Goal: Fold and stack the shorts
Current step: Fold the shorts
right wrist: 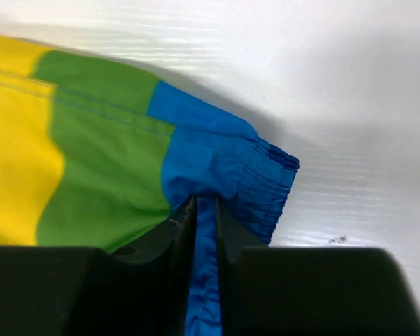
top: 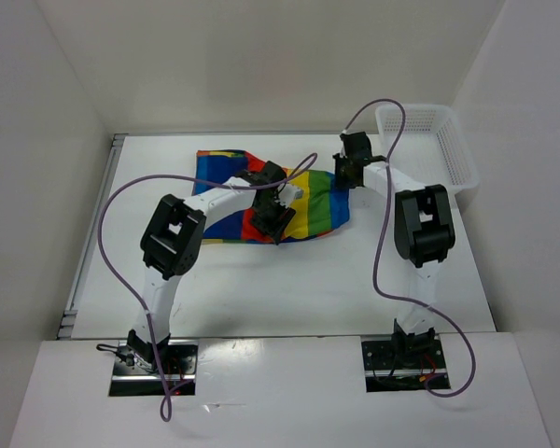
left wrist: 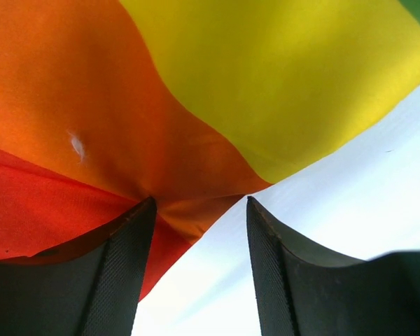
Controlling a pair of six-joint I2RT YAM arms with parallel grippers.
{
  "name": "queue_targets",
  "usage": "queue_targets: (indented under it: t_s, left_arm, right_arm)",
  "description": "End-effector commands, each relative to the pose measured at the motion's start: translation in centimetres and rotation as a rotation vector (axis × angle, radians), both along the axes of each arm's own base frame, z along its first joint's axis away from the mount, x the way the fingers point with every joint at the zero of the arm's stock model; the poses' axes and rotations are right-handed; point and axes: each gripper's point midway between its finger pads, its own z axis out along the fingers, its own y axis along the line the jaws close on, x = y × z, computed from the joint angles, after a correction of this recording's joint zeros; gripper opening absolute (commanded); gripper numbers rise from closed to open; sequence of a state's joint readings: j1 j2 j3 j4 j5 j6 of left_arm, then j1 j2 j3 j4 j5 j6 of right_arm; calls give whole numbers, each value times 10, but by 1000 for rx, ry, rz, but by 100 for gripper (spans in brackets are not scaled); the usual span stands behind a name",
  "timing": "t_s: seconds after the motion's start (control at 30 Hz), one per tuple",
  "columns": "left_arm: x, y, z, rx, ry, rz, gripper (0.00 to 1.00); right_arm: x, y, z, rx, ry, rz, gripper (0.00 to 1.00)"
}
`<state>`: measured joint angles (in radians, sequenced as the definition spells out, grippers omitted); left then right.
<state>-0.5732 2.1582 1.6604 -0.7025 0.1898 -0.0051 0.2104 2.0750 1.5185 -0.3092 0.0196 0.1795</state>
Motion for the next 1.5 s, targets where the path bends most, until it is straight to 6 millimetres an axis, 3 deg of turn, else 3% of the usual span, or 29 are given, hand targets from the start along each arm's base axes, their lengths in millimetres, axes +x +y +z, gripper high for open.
queue_targets:
  t_s: [0.0,0.03,0.1,0.13,0.17,0.2,0.33,0.43,0.6,0.83,0.9,0.93,1.0,1.2,1.27,1.3,1.43,1.47]
  left_arm:
    - [-8,4,-32,51,60,-8,64]
    - [-7,4,-32,51,60,-8,64]
    - [-5,3,-29,46,52,-8,64]
    - [-5,3,-29,46,52,-8,64]
    - [-5,3,-29,46,52,-8,64]
    - [-5,3,-29,46,52,-8,64]
    - [-5,2,-21,39,42,-8,65]
    - [-5,-5,-6,-6,40,-18,67]
    - [0,-15,20,-59,11,-29,68]
    - [-2,-17,21,-74,20,-34,68]
    - [-3,-17,17,-69,28,-34,68]
    - [-2,-19,20,-81,25,-37,68]
    - [-2,-19,20,-82,25,-37,68]
    - [-2,-19,16,-77,33,-37,69]
    - [-2,-19,16,-77,33,-37,69]
    - [0,-18,21,-75,17,-34,69]
    - [-1,-13,34,-57,7,-27,69]
    - [6,-18,51,-79,-28,-28,69]
  right_arm:
    - [11,6,97,50,-204,71,22]
    - [-2,6,108,62,-209,82,26]
    - [-22,5,110,109,-174,85,40]
    - [-34,1,100,128,-134,80,46]
    - [-42,-5,106,152,-131,69,55]
    - [-48,-5,105,191,-115,63,57]
    - [-72,-9,69,220,-20,55,60]
    - [-76,3,39,278,40,94,65]
    - [-74,10,8,313,112,87,76]
    - [-83,11,-21,341,191,30,79]
    - [-93,11,-34,351,231,5,70]
    - [-97,12,-36,357,241,8,55]
    - [-102,12,-40,369,261,-14,45]
    - [-101,11,-40,373,265,-37,24]
    - [-91,8,-34,355,233,-49,17]
    - [-92,6,-36,338,237,-44,11]
    - [-83,2,-20,306,183,-24,1]
    - [-80,2,-17,307,174,-23,1]
